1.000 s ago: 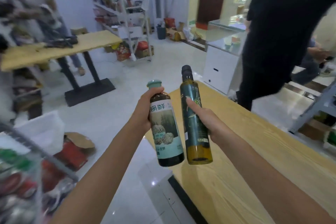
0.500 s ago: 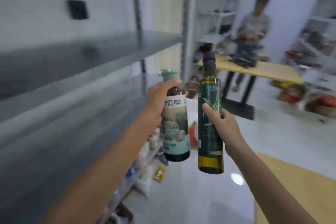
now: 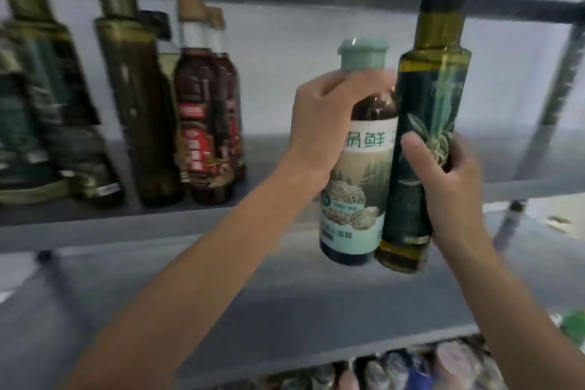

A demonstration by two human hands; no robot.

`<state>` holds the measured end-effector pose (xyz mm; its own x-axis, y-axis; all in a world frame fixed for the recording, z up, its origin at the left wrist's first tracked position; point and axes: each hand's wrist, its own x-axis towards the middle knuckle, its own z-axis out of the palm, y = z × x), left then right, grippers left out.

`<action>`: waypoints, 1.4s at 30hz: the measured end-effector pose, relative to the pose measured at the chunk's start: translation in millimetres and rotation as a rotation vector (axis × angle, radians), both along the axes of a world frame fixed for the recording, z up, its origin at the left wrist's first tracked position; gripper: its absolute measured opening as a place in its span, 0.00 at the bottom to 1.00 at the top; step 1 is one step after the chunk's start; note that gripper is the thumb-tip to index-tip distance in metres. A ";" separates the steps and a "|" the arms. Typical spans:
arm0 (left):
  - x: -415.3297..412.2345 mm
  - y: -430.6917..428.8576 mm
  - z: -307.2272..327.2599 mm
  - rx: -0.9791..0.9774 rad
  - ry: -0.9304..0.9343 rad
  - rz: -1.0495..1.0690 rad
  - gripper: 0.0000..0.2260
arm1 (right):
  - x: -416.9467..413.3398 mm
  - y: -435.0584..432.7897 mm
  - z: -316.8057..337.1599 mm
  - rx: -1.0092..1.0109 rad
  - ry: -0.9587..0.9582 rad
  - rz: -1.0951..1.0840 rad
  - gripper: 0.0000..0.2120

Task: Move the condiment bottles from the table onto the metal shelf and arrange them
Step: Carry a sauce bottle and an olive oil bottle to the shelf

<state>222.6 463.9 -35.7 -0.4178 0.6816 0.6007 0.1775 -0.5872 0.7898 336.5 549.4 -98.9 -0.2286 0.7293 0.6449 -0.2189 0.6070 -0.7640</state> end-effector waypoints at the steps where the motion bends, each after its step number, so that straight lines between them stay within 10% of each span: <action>1: -7.2 -5.0 4.1 0.026 0.012 0.064 0.04 | -13.6 -2.3 4.3 0.035 0.017 0.017 0.19; 17: -64.6 45.1 13.3 -0.031 0.166 0.926 0.08 | -101.6 43.6 40.5 0.181 0.010 0.140 0.12; 25: -81.4 59.7 -1.6 -0.092 0.286 0.919 0.12 | -133.1 79.4 32.1 0.008 -0.101 0.270 0.13; 33: -84.3 28.7 -88.3 -0.479 0.448 0.642 0.50 | -100.1 118.3 12.2 0.111 -0.701 0.672 0.37; 42: -92.5 40.9 -85.2 -0.554 0.456 0.750 0.48 | -119.8 123.3 -0.7 0.190 -0.765 0.485 0.41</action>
